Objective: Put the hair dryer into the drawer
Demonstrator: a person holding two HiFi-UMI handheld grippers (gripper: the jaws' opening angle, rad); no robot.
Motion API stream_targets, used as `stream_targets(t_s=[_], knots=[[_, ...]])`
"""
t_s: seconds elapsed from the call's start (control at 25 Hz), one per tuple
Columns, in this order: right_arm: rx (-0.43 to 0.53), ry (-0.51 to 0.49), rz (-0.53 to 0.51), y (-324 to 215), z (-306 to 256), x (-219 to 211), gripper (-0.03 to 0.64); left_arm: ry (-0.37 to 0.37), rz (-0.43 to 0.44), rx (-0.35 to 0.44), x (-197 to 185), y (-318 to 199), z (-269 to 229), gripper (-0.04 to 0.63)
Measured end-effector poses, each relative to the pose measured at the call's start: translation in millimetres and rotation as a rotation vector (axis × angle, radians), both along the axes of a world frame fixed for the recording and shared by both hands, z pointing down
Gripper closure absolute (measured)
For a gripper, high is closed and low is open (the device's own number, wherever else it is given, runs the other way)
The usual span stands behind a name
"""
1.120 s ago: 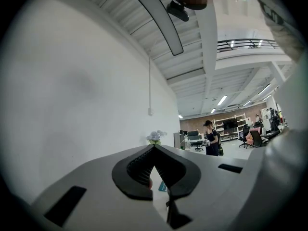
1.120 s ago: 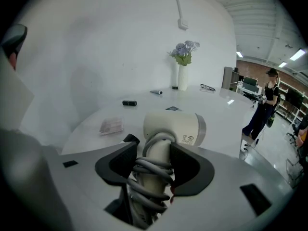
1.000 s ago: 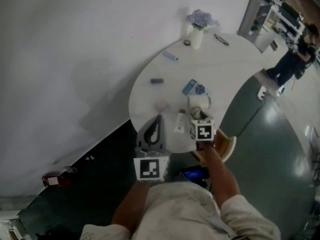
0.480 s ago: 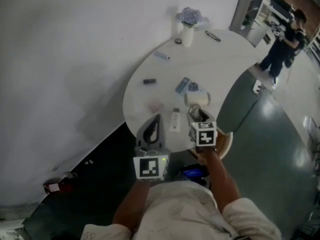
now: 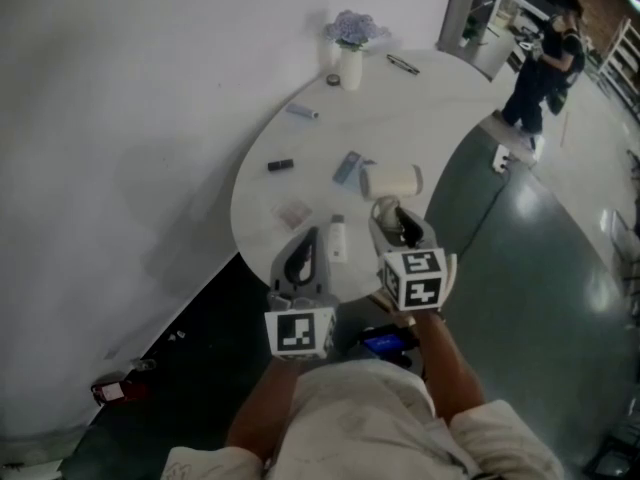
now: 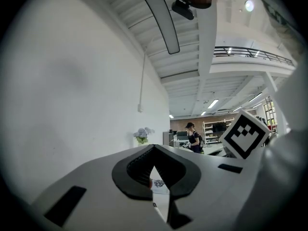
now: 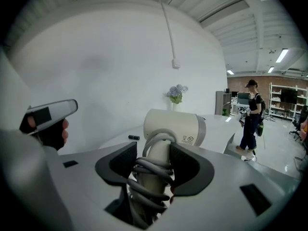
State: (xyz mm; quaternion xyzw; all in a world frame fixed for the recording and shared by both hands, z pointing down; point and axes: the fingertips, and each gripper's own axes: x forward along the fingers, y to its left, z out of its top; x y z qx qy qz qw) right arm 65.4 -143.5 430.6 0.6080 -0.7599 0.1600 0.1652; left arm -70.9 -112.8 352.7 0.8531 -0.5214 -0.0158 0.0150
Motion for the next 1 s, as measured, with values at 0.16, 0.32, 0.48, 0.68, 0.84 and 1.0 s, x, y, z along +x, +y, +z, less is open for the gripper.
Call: stream_targets(t_s=[0.16,0.32,0.48,0.68,0.84,1.0], knots=[[0.056,-0.011,0.018,11.8,-26.7,7.7,0.388,0.003,0.024,-0.001,8.8,-1.1,-1.6,0.594],[0.116,-0.018,0.041,25.0,-52.8,18.0,0.388,0.003,0.053,0.003,18.9,-2.1,-5.0,0.594],[0.174,-0.029,0.069,38.5,-78.1,28.8,0.388,0.005,0.084,0.018,29.7,-4.0,-8.3,0.594],[0.25,-0.004,0.09,54.8,-106.6,37.5,0.388,0.016,0.121,0.018,41.8,-6.7,-11.3,0.594],[0.278,0.007,0.116,70.1,-120.4,46.2,0.39,0.016,0.156,0.021,53.6,-7.4,-13.6,0.594],[0.264,0.024,0.136,85.2,-123.0,59.9,0.388,0.025,0.192,0.022,67.5,-7.9,-14.0,0.594]])
